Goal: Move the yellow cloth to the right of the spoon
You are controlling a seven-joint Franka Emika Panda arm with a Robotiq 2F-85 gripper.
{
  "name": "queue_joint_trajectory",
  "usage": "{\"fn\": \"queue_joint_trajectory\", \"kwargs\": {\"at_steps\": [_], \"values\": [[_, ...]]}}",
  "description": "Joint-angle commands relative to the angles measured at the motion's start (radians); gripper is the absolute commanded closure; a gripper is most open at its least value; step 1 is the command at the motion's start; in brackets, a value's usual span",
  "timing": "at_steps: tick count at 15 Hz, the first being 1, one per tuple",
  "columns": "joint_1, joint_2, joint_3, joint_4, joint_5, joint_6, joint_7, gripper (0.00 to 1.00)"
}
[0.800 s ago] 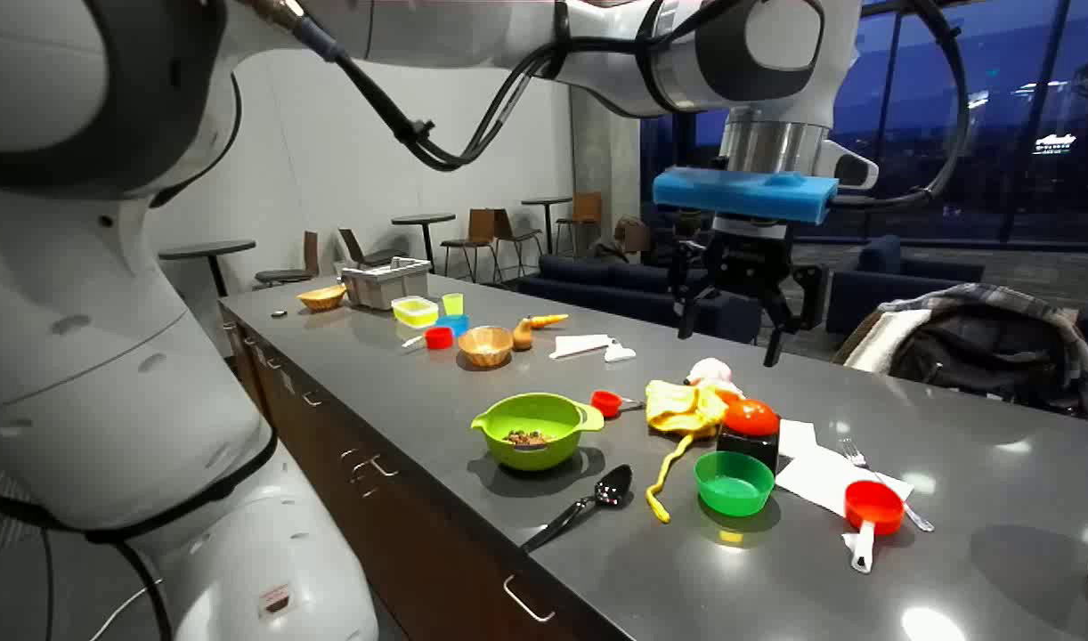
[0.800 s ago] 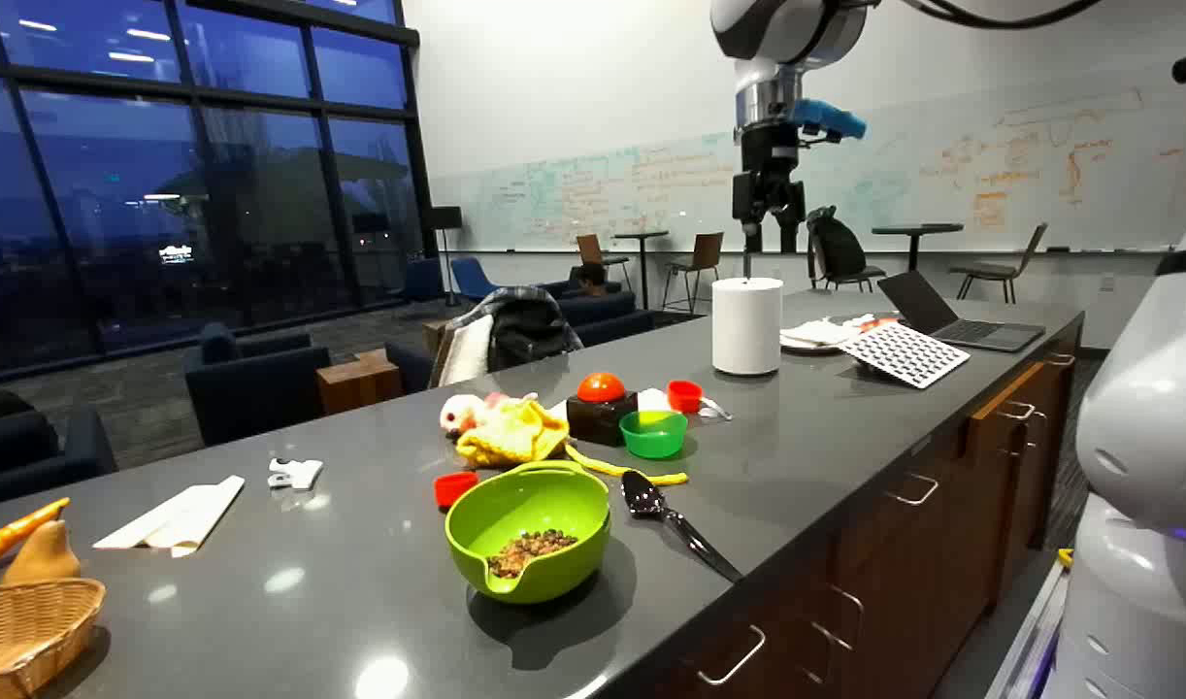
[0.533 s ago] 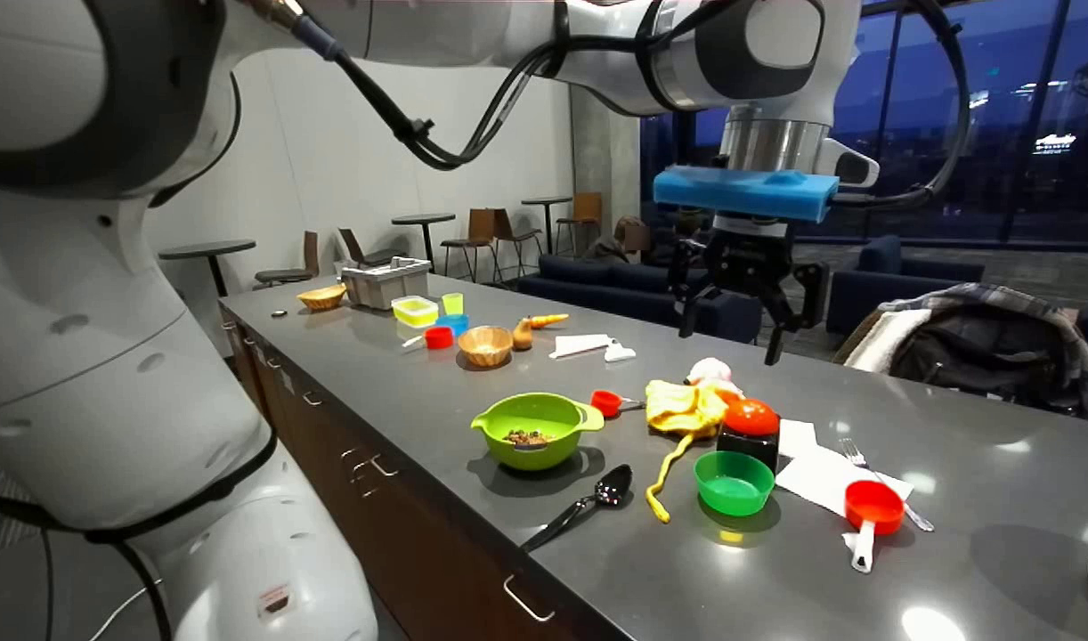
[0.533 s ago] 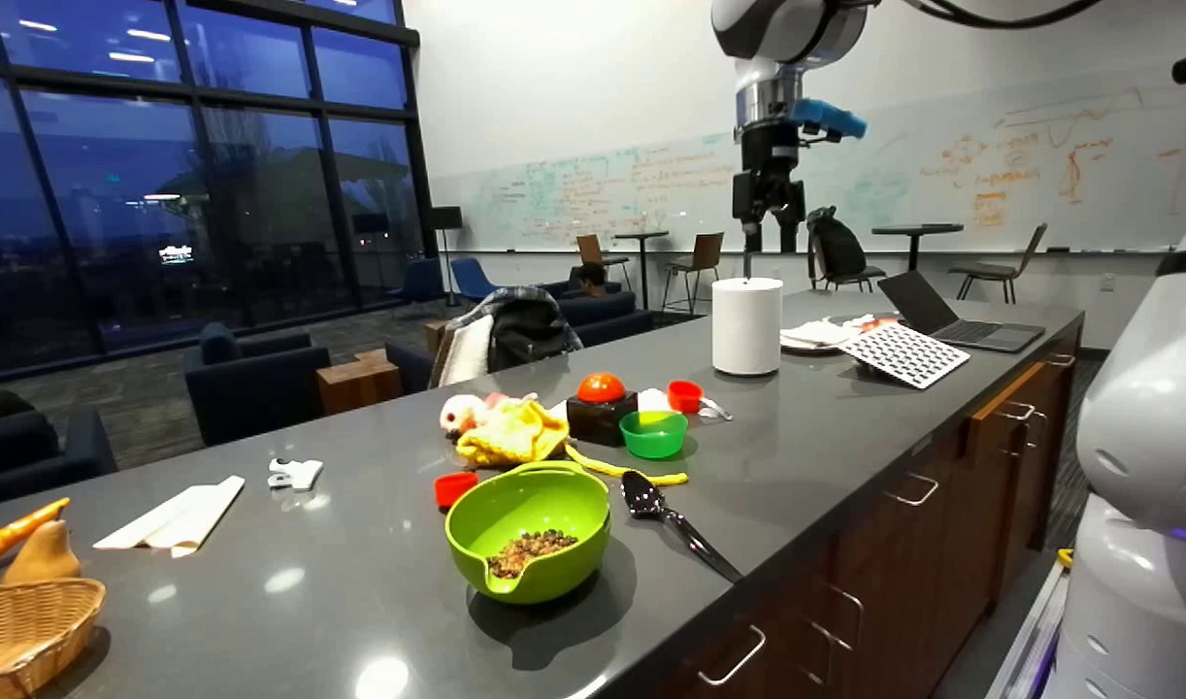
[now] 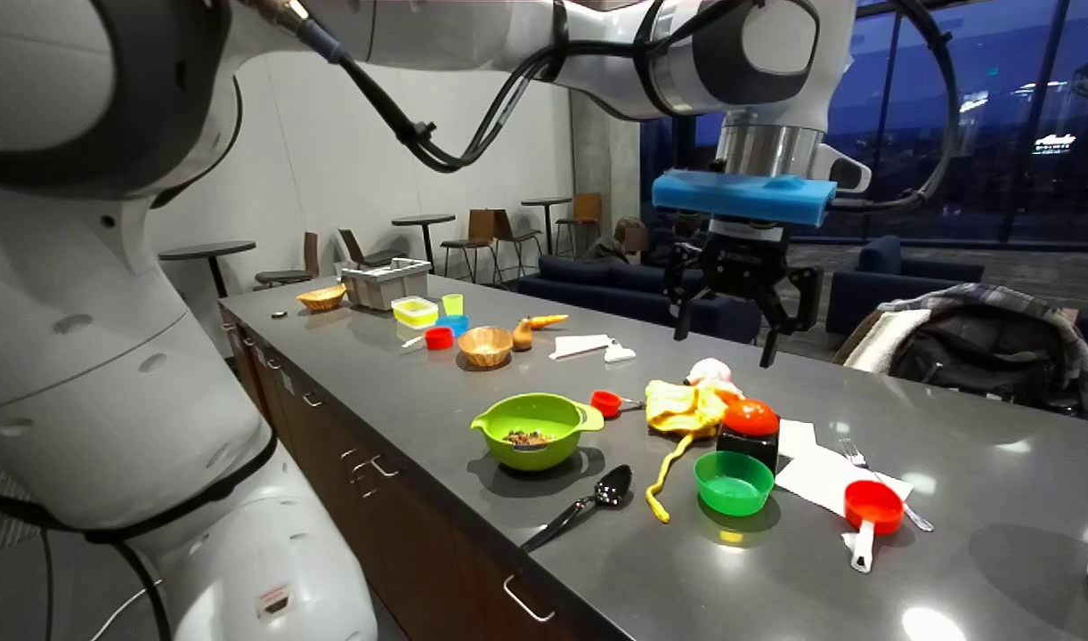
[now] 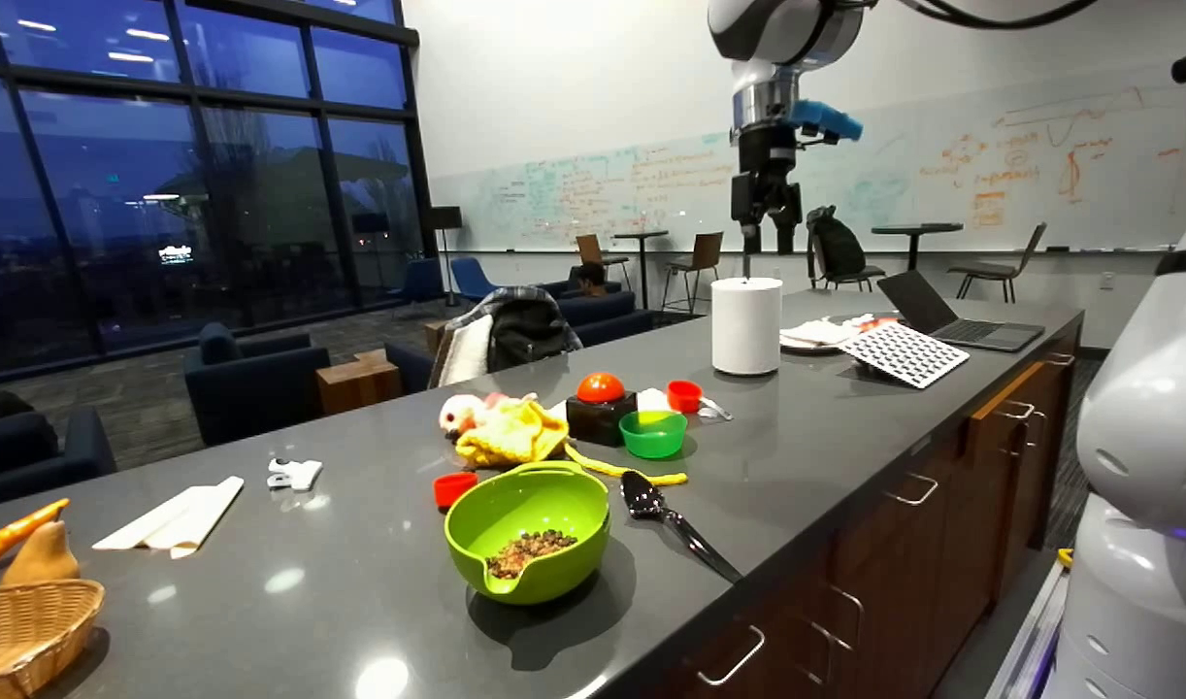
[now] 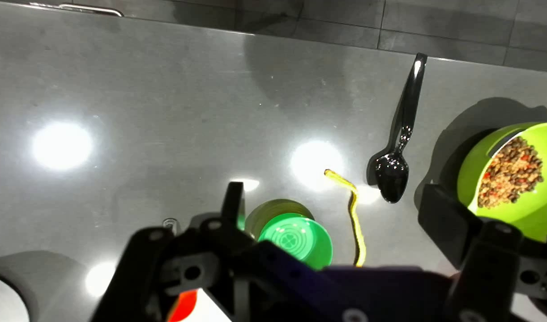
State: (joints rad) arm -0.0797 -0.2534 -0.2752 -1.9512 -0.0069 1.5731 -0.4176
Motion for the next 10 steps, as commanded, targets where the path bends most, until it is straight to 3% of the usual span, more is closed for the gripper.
{"fn": "queue_joint_trajectory", "kwargs": {"at_steps": [1, 6, 10], "values": [[0.018, 0.020, 0.032, -0.025, 0.038, -0.010, -0.146, 0.00], [0.066, 0.039, 0.101, -0.084, 0.081, 0.003, -0.320, 0.00], [0.103, 0.056, 0.166, -0.103, 0.037, -0.002, -0.445, 0.00]]}}
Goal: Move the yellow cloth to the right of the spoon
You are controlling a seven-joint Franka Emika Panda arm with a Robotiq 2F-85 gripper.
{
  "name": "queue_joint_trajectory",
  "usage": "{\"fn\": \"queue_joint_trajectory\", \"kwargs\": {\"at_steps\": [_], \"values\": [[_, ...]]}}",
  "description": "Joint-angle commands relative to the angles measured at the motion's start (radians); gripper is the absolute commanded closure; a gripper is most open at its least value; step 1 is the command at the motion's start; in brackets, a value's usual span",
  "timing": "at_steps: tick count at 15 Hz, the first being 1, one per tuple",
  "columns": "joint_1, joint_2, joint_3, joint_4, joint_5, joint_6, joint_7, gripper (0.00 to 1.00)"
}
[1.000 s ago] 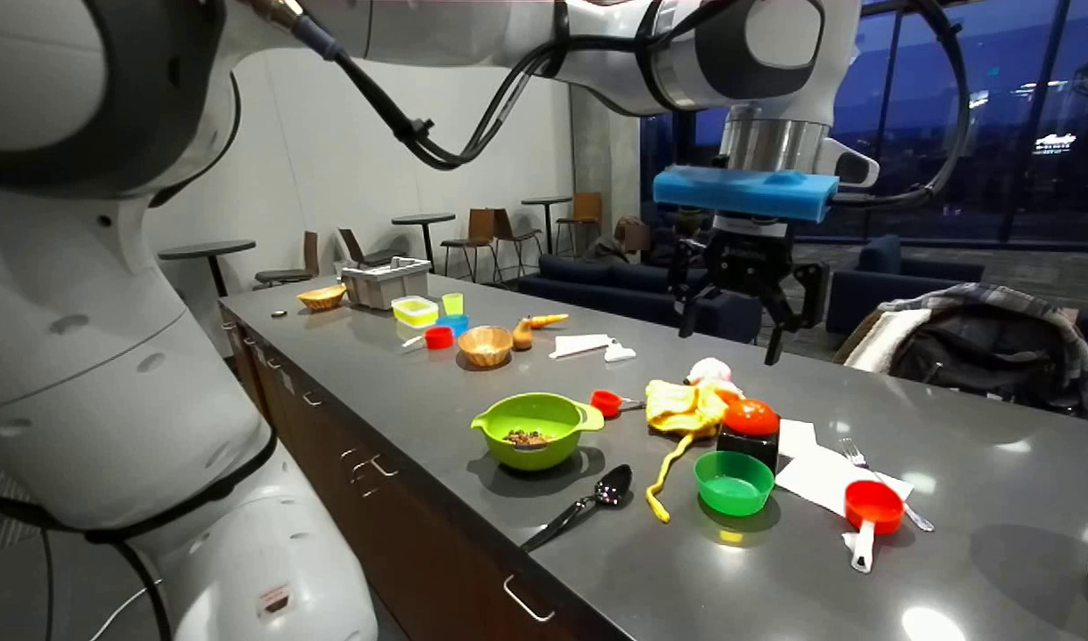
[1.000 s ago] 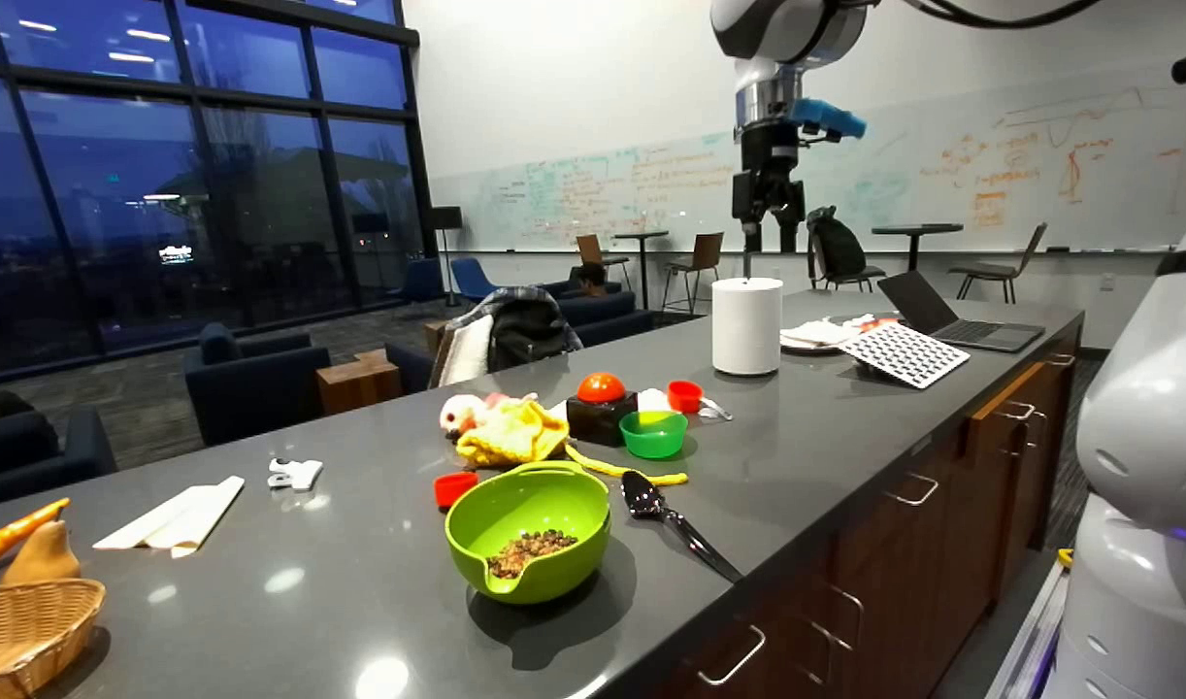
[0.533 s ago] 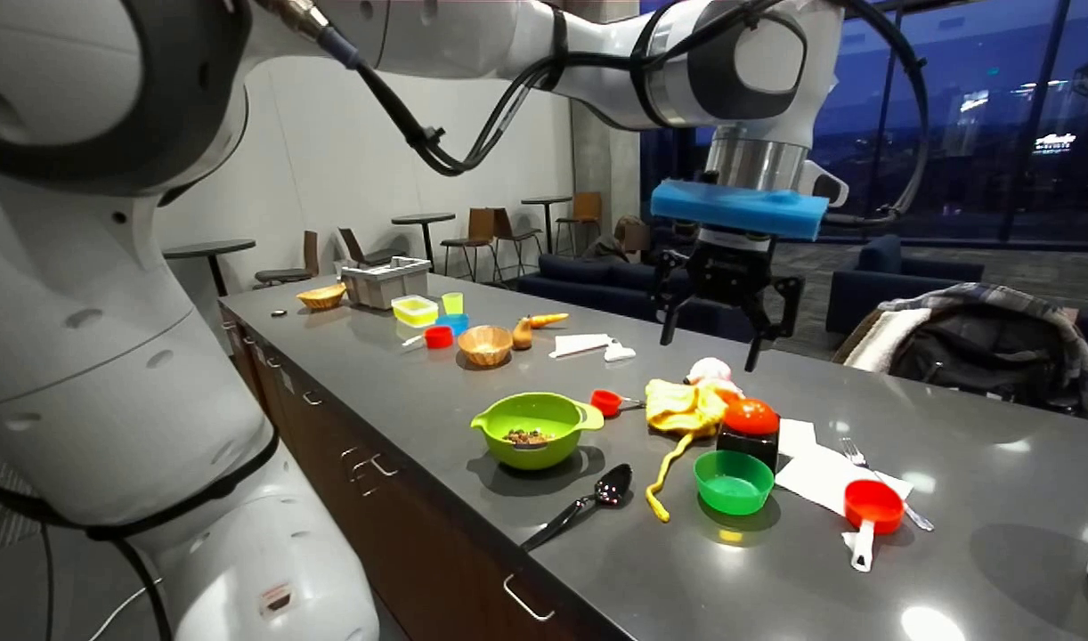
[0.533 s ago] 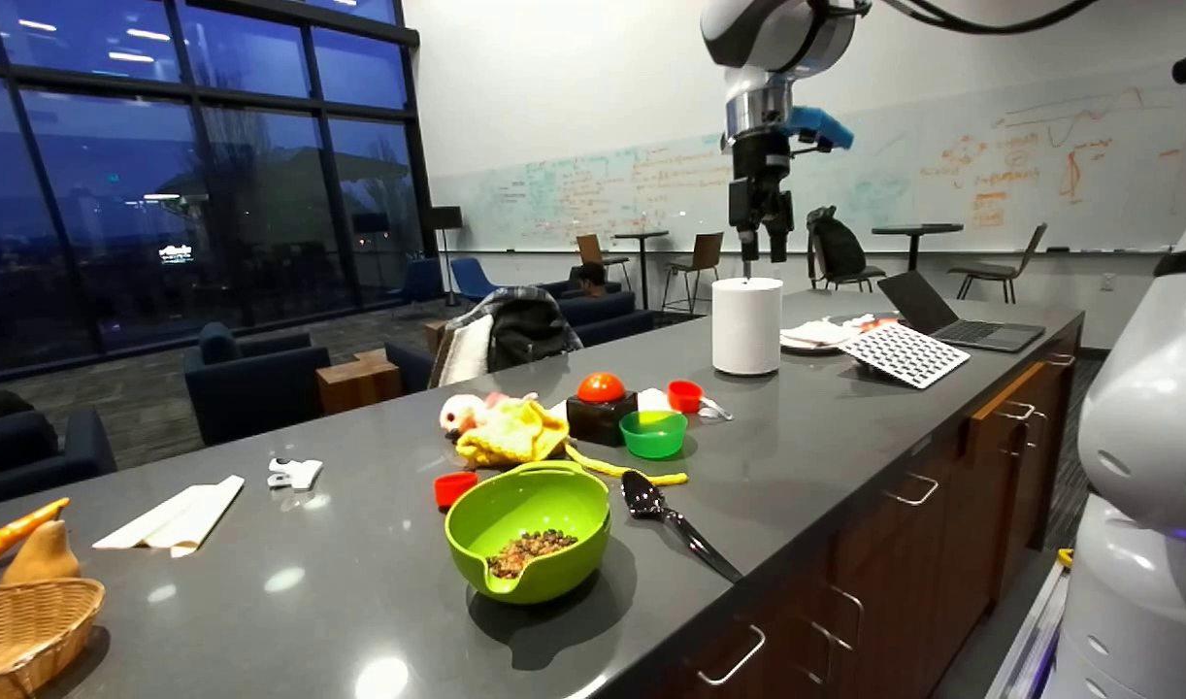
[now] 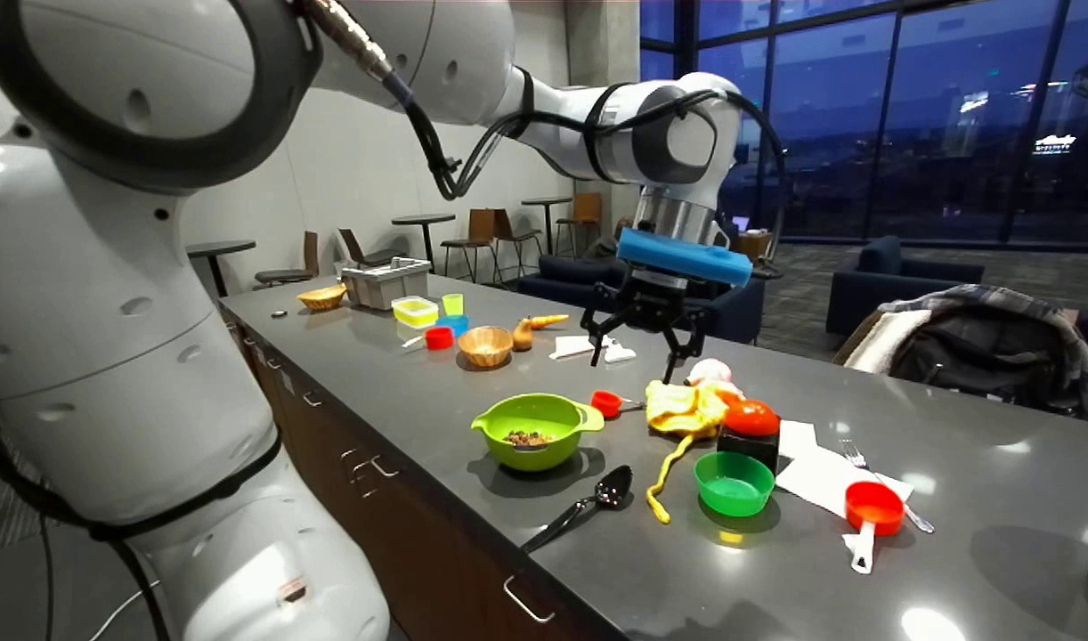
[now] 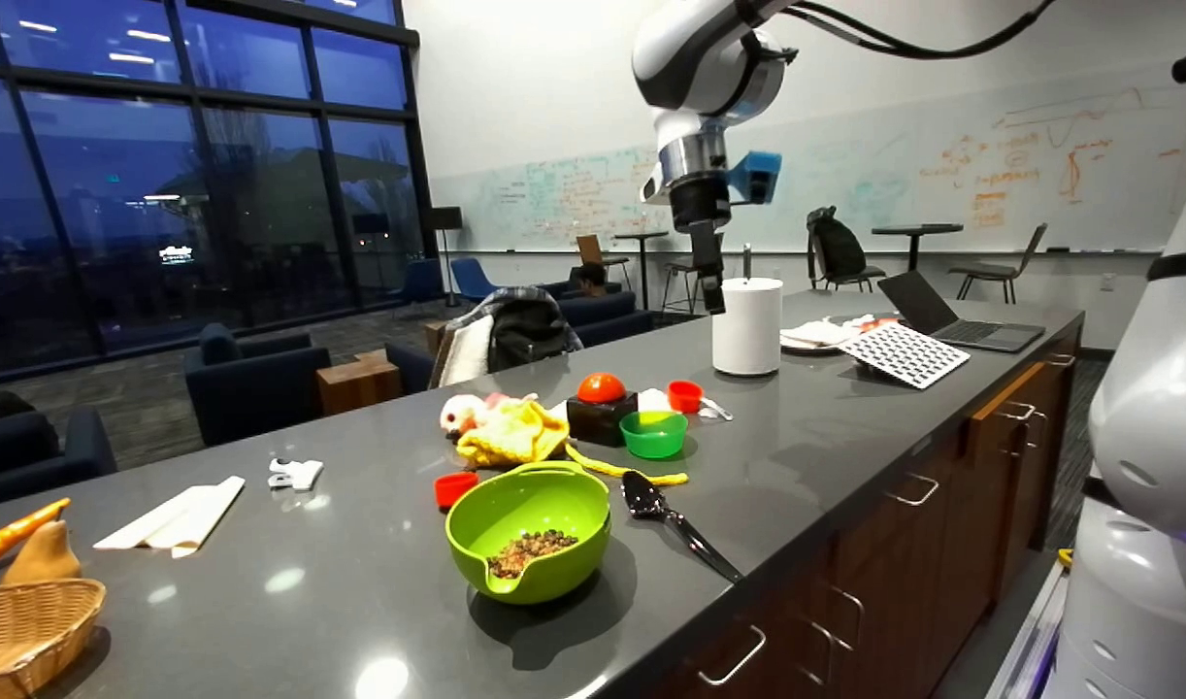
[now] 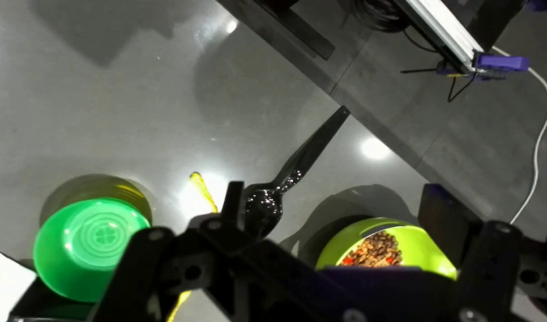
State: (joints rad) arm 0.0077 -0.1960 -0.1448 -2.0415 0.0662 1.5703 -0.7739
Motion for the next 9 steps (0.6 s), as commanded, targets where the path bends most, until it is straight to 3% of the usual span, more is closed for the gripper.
{"fn": "queue_joint_trajectory", "kwargs": {"at_steps": [1, 5, 9], "values": [[0.022, -0.002, 0.053, -0.017, -0.070, 0.012, -0.106, 0.00], [0.034, -0.005, 0.105, -0.046, -0.204, 0.138, -0.094, 0.00], [0.036, -0.002, 0.112, -0.060, -0.216, 0.251, -0.114, 0.00]]}}
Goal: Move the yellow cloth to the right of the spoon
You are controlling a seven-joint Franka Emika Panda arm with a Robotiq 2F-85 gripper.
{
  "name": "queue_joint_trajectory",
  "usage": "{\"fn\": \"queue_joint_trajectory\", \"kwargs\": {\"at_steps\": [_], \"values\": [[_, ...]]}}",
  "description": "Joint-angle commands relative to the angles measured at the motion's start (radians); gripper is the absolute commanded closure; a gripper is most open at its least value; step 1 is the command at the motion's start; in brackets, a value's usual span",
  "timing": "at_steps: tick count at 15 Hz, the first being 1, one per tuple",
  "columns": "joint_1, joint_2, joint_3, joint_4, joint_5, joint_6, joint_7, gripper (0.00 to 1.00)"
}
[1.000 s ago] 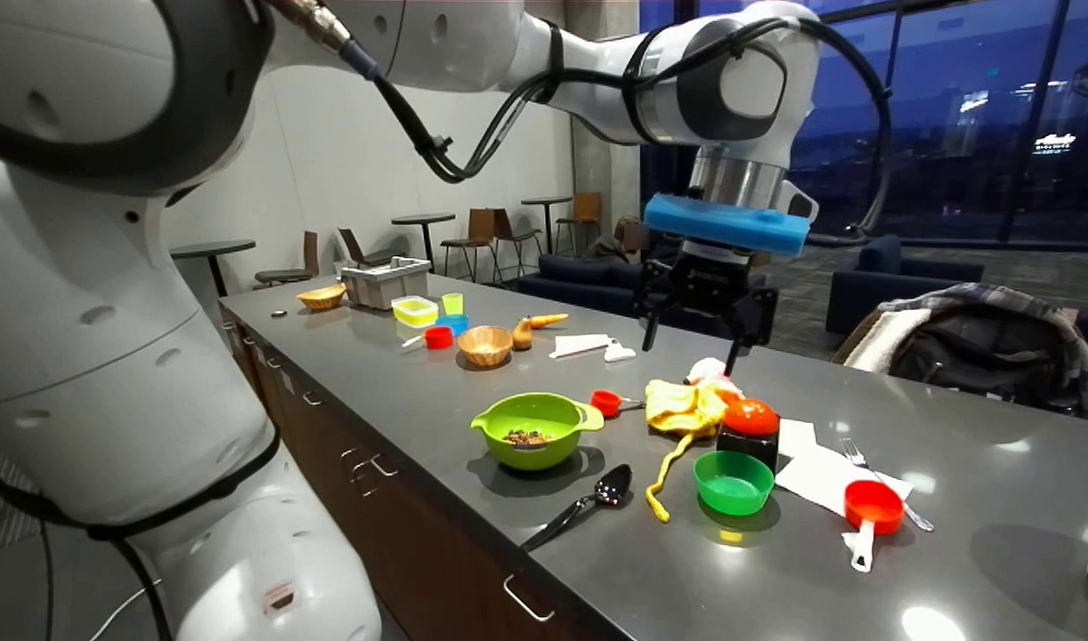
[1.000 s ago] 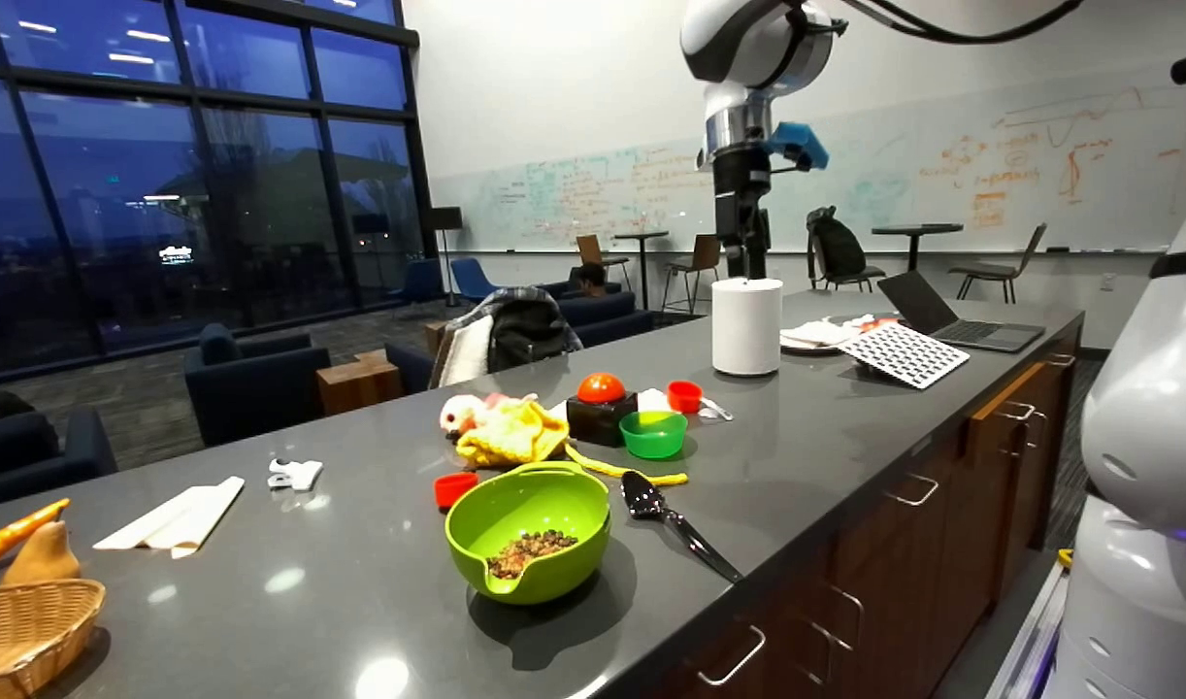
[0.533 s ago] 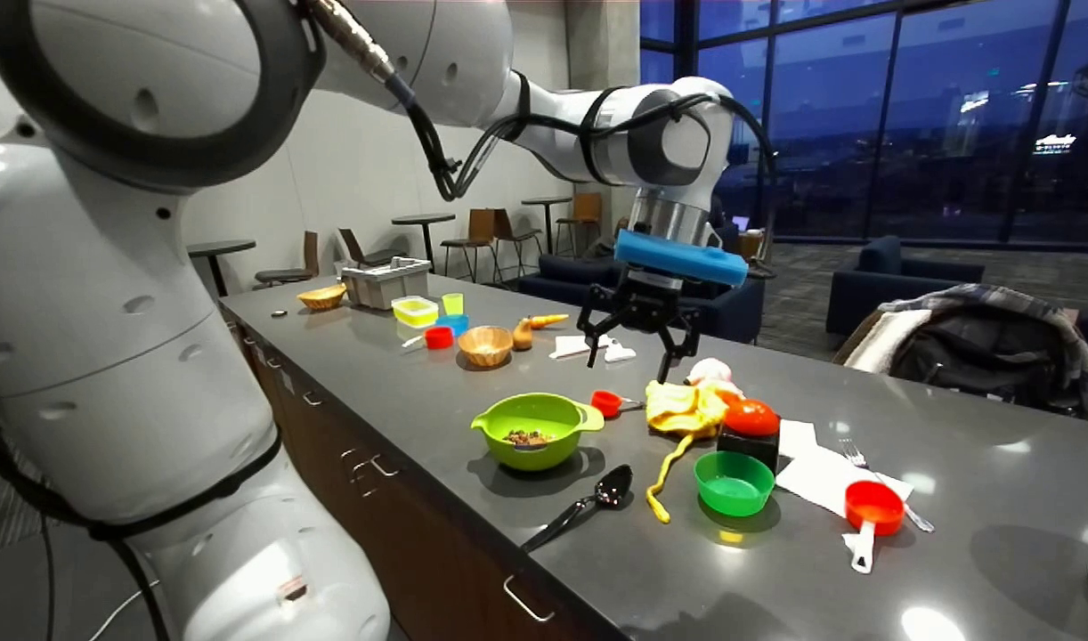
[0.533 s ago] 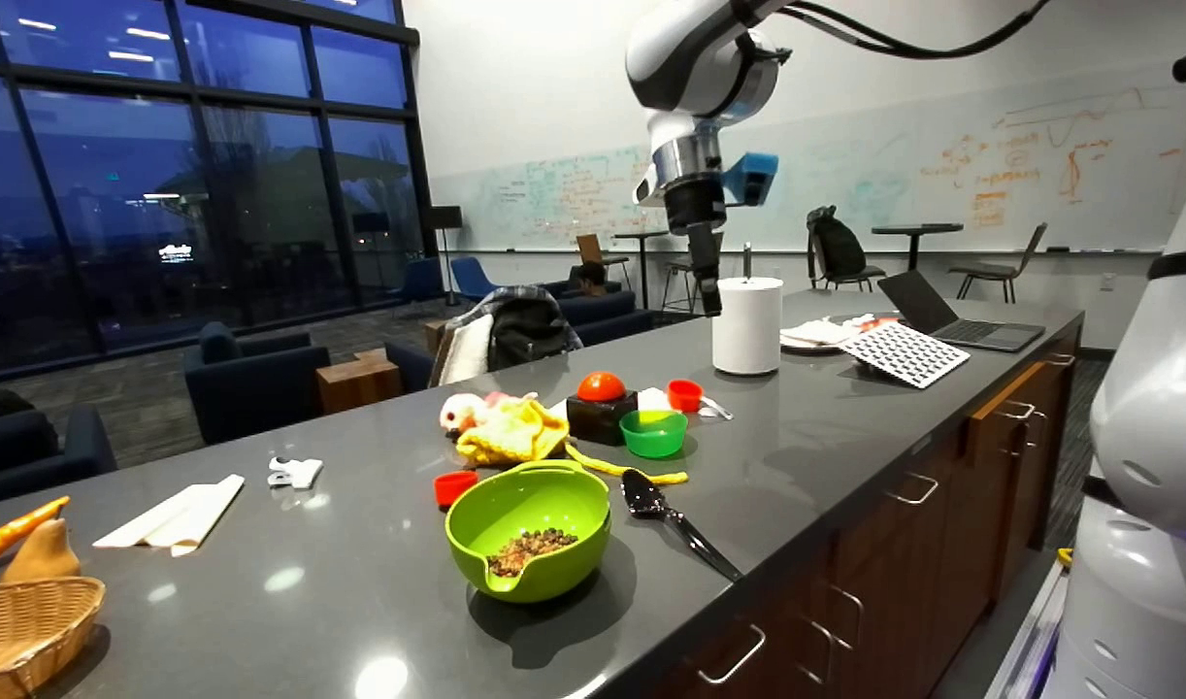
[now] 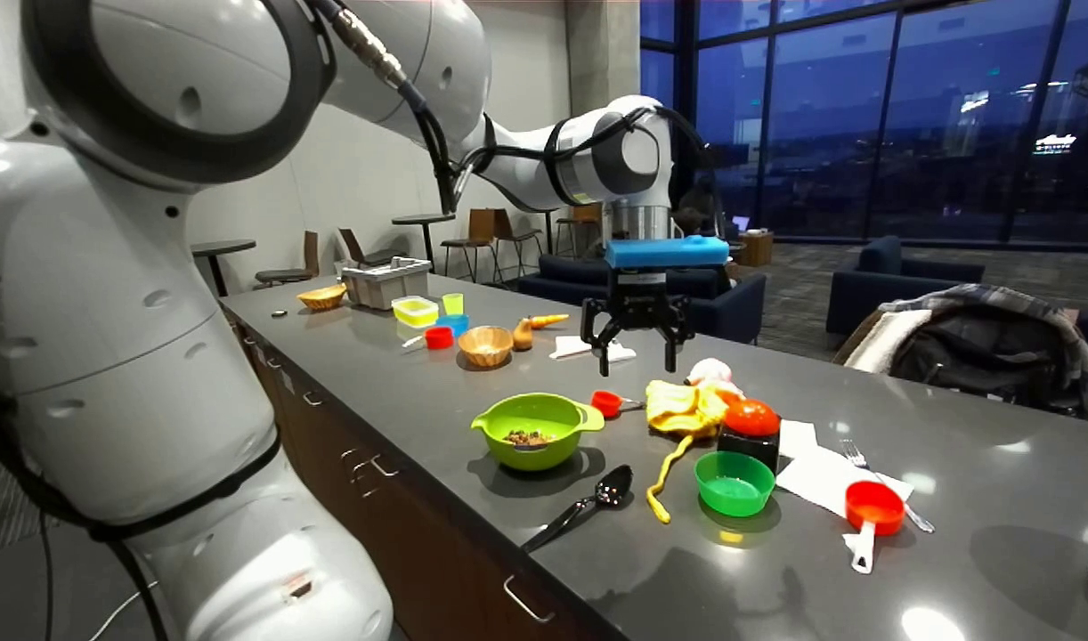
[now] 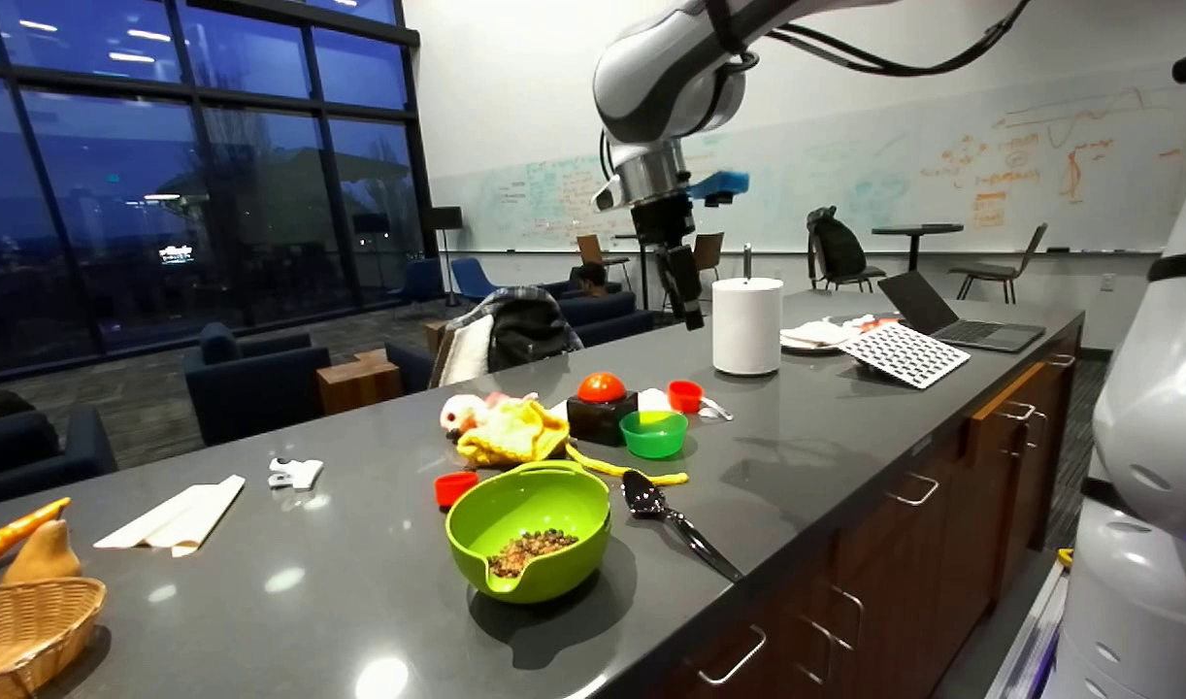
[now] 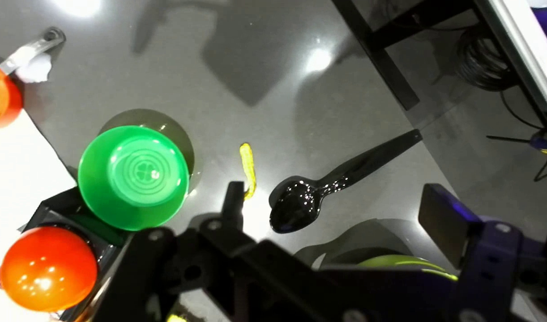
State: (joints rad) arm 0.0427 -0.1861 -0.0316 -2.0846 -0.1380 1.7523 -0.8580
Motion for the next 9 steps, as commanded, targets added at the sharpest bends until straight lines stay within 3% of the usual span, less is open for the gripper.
{"fn": "queue_joint_trajectory", "kwargs": {"at_steps": [1, 4, 5, 9], "values": [[0.001, -0.017, -0.011, -0.019, 0.030, 0.099, -0.057, 0.00], [0.003, -0.018, -0.049, -0.005, 0.194, 0.135, -0.232, 0.00], [-0.004, 0.000, -0.020, -0.005, 0.130, 0.125, -0.138, 0.00], [-0.008, -0.001, -0.039, 0.002, 0.178, 0.126, -0.212, 0.00]]}}
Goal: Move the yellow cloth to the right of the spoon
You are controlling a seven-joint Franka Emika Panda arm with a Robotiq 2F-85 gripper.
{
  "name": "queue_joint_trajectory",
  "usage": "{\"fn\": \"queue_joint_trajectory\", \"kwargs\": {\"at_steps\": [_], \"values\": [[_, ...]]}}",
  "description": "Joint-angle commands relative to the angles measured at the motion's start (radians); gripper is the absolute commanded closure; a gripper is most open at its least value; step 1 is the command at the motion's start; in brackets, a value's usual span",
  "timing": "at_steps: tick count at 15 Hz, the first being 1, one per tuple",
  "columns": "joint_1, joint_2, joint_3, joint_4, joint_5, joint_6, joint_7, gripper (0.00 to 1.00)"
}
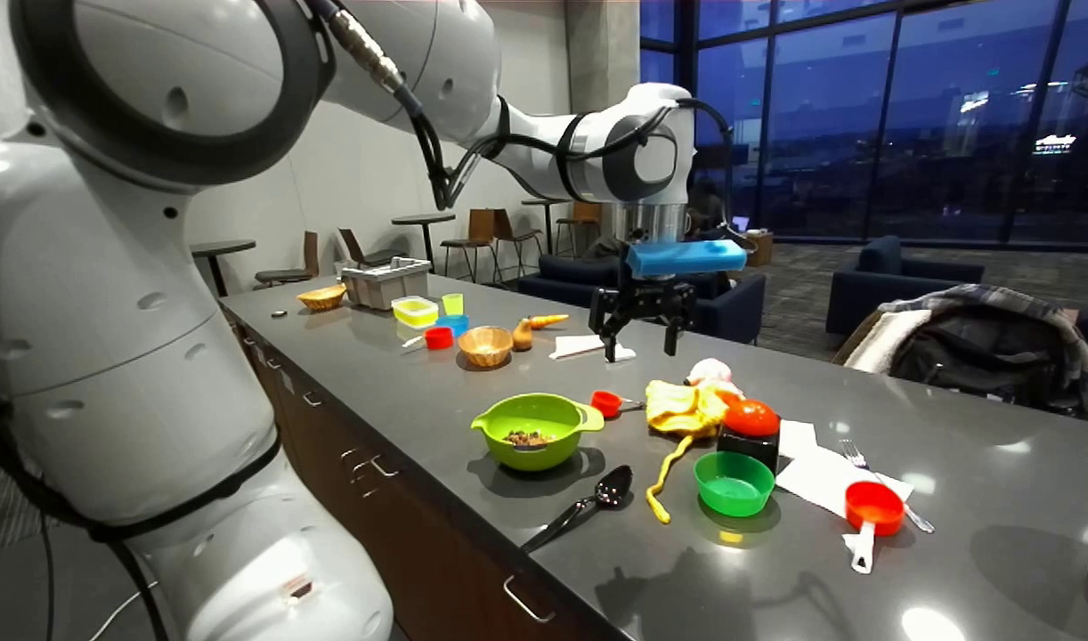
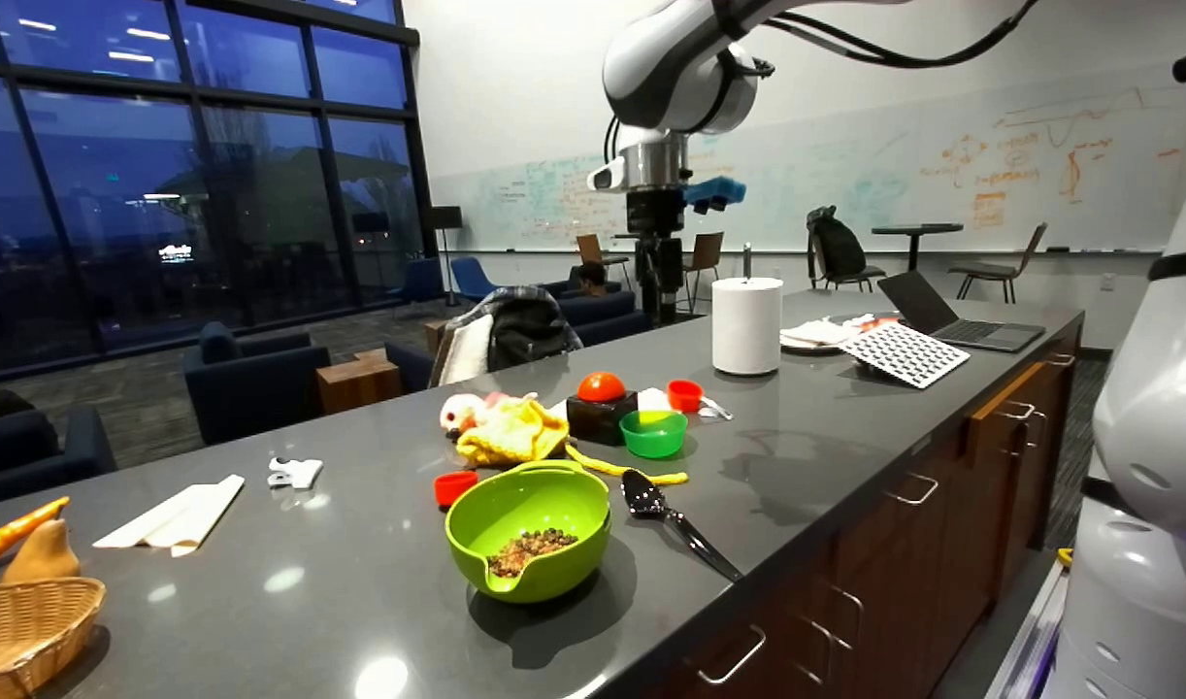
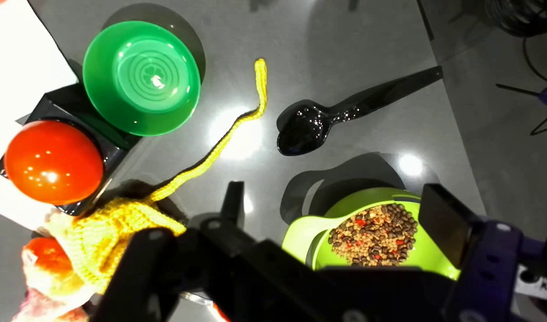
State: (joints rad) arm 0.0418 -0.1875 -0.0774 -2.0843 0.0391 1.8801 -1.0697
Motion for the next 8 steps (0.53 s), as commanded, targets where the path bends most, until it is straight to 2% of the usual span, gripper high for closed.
{"fn": "queue_joint_trajectory", "kwargs": {"at_steps": [1, 4, 8], "values": [[-0.007, 0.001, 0.007, 0.002, 0.001, -0.002, -0.001, 0.00], [-0.006, 0.001, 0.008, 0.002, 0.001, -0.002, -0.002, 0.00], [-0.005, 0.096, 0.003, 0.002, 0.034, 0.023, -0.063, 0.00]]}}
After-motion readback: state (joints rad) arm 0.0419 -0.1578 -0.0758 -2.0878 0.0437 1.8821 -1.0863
